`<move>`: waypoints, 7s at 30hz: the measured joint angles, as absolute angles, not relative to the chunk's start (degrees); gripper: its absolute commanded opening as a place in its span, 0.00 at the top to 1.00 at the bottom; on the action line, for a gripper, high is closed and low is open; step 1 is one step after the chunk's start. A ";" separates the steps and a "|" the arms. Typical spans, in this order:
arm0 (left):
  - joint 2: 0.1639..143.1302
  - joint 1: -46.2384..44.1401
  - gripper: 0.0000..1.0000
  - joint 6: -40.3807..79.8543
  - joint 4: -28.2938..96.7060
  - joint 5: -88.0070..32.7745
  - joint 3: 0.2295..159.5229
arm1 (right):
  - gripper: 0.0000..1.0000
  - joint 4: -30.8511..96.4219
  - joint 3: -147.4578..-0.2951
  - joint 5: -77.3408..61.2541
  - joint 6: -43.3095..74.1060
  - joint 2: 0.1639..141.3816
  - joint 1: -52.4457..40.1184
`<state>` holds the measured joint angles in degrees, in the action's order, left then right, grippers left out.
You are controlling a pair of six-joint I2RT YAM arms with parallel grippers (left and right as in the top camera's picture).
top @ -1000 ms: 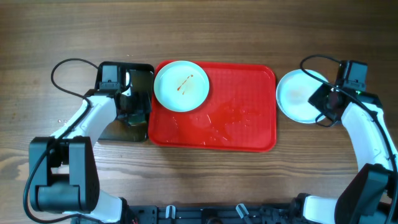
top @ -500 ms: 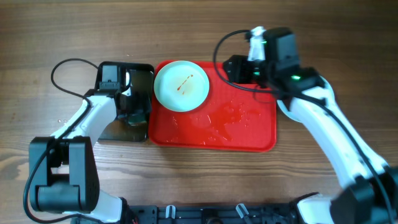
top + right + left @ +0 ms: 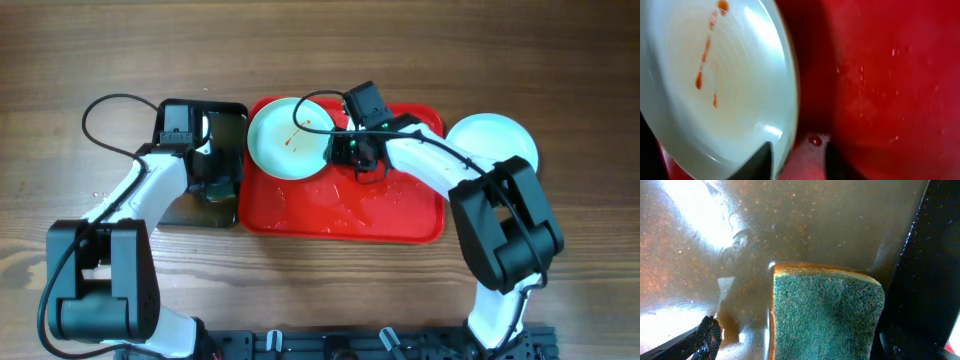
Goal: Clean dirty plates on tray and stack at the side
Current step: 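Grasp the last plate with the right gripper and pull it toward center, then lift the sponge with the left gripper and scrub the last plate, then return the sponge into the black tray with the left gripper, then carry the last plate right with the right gripper onto the stack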
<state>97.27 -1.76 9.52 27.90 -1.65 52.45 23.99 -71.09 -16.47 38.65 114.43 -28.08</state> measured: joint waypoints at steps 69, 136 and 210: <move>71.13 -2.15 0.96 8.82 7.62 -2.90 46.54 | 0.96 43.94 -73.28 -13.87 39.35 113.89 -29.17; 103.13 -9.26 0.96 22.26 7.55 -37.63 50.04 | 0.96 44.10 -73.28 -13.91 38.28 113.89 -29.21; 95.31 -2.70 0.00 9.91 32.16 -1.39 49.87 | 0.96 45.82 -73.06 -7.31 32.47 108.75 -28.95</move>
